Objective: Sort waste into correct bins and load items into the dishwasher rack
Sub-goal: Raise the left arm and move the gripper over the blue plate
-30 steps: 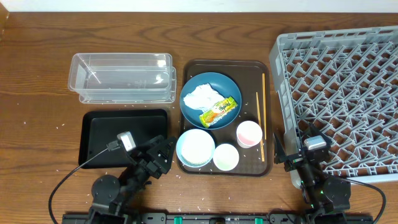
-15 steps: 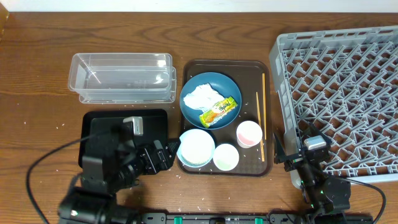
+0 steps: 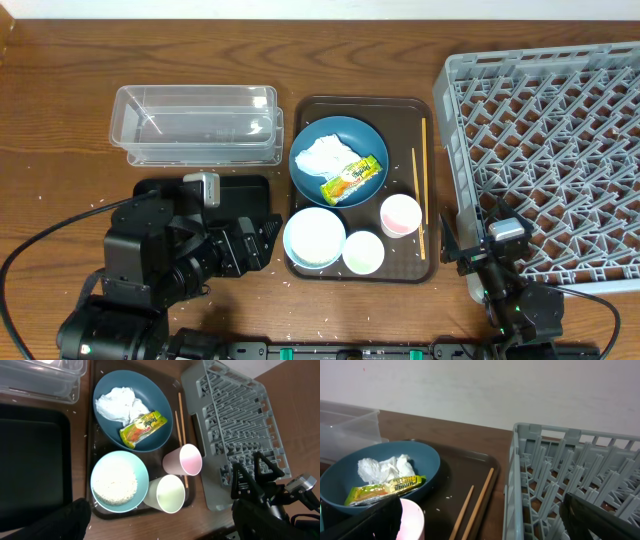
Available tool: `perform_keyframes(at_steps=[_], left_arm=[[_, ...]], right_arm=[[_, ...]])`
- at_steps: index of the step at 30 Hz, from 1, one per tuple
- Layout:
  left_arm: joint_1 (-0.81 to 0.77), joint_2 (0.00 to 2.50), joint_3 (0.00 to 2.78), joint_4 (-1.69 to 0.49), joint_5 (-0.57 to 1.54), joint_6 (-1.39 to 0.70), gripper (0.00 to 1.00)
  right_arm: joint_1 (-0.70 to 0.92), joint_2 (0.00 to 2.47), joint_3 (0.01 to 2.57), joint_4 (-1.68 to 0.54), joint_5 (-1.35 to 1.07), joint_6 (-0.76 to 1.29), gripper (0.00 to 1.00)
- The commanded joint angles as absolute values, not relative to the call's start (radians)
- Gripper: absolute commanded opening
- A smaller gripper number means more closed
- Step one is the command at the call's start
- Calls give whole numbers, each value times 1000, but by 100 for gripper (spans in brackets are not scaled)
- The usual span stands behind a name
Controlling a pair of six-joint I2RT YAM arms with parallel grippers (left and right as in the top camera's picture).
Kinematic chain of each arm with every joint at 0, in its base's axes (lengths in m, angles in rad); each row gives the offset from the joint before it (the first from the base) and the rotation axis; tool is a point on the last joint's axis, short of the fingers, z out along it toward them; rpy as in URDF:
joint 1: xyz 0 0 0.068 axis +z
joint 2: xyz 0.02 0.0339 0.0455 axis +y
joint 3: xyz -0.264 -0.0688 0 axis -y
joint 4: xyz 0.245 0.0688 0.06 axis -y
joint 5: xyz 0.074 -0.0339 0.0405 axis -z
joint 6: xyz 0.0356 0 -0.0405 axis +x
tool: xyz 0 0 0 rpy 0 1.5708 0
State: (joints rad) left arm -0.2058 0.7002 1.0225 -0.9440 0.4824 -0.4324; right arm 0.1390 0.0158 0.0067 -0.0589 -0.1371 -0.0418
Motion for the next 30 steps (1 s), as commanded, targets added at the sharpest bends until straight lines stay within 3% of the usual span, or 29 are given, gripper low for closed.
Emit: perform_keyframes(at_steps=[1,9,16,30], left_arm=[[-209,702,1032,-958,468,-420,93],[-235,834,1082,-1042,443,-371,93],[-362,1098,1298,-1215,116,-369,93],[-424,1299,1331,-980,209,-350,93]], right_arm=[[126,16,6,-63,-135,-50,99],[126,16,6,-63,-135,-50,99],[126,16,6,-63,-135,-50,99],[126,16,6,-63,-135,-50,99]])
